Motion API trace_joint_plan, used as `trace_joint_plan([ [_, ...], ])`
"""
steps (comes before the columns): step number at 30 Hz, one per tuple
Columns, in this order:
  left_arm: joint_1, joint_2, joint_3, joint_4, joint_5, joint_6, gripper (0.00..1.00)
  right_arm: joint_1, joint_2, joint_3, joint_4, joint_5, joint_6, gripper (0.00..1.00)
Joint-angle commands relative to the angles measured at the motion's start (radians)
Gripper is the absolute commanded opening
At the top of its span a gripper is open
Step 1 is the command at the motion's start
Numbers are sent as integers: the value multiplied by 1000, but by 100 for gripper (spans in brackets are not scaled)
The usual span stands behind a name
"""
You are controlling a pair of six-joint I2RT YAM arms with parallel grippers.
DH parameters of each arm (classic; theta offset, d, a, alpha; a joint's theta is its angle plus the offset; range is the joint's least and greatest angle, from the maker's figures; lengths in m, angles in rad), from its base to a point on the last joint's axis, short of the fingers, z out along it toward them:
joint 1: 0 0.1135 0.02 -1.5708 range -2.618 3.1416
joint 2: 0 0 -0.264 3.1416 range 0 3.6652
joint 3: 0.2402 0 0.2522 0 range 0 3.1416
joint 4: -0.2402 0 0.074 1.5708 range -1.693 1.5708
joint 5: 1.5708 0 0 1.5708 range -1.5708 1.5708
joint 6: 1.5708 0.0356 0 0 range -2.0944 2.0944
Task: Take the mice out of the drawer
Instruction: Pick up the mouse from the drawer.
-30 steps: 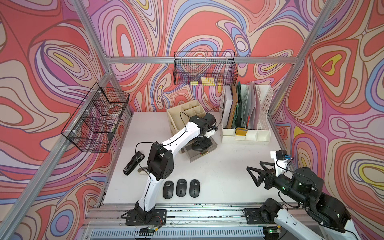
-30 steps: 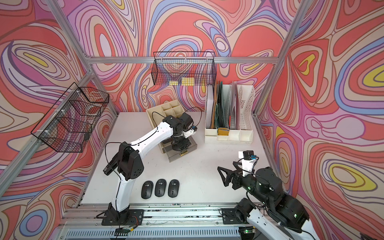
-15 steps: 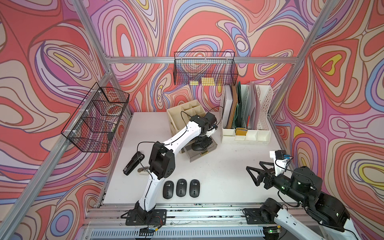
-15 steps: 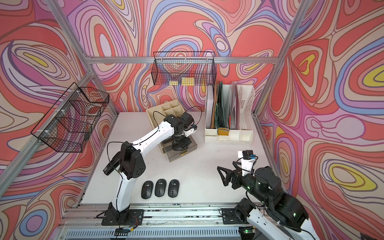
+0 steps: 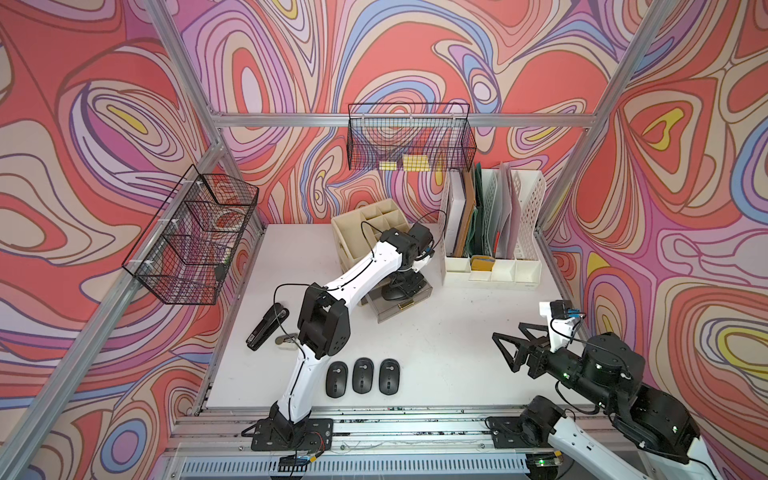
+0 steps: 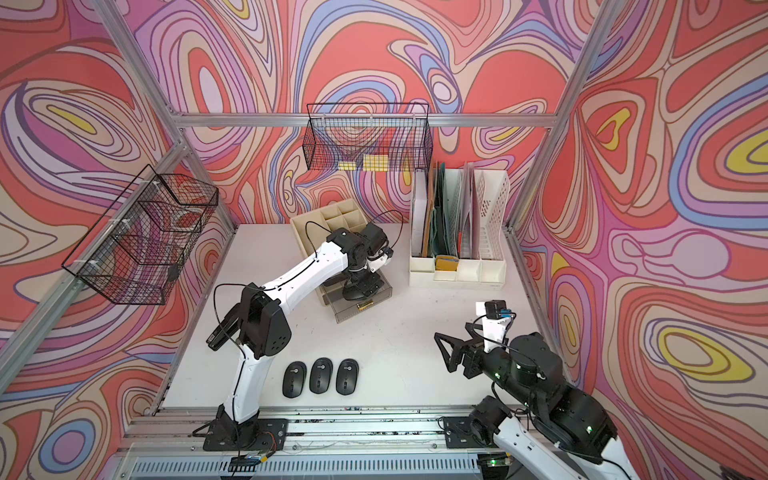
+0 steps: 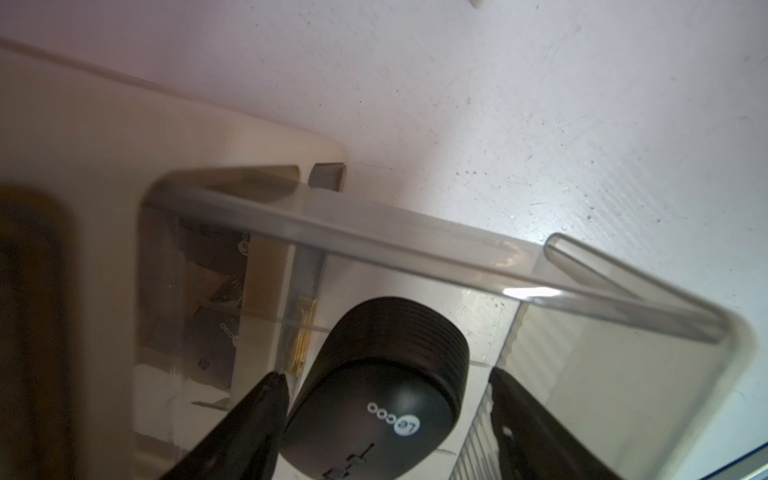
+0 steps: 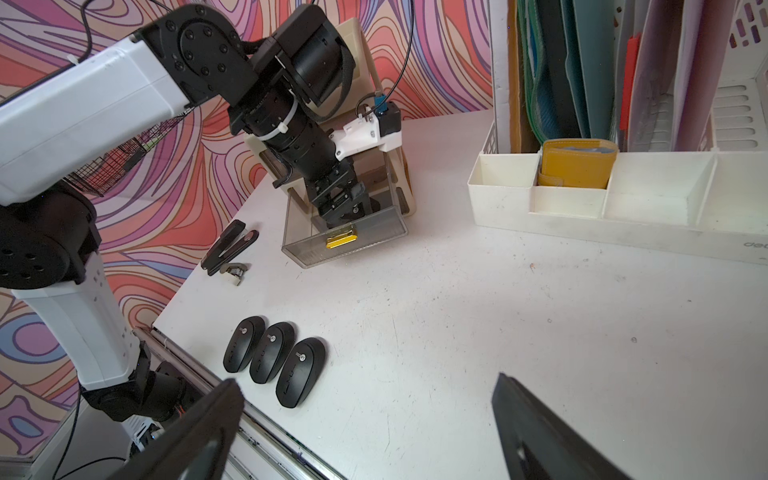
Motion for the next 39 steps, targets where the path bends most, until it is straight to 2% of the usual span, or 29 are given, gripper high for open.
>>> trace_joint_plan([
  [1,14,-27,-31,-51,-47,36,83,5,-8,-4,-1,14,9,98],
  [16,15,41,-13,-73,-52,25,76,4,-2,-3,-1,17,13,98],
  [20,17,56,4,-73,-18,15,74,4,-3,-3,-2,19,13,98],
  [29,22,67,36,-66,66,-27,62,4,-5,-3,-4,23,14,99],
  [31,24,60,36,-57,81,-40,62,4,-5,-3,-3,22,13,99],
  [39,23,58,6,-55,82,-30,77,4,-5,-2,-3,23,13,98],
])
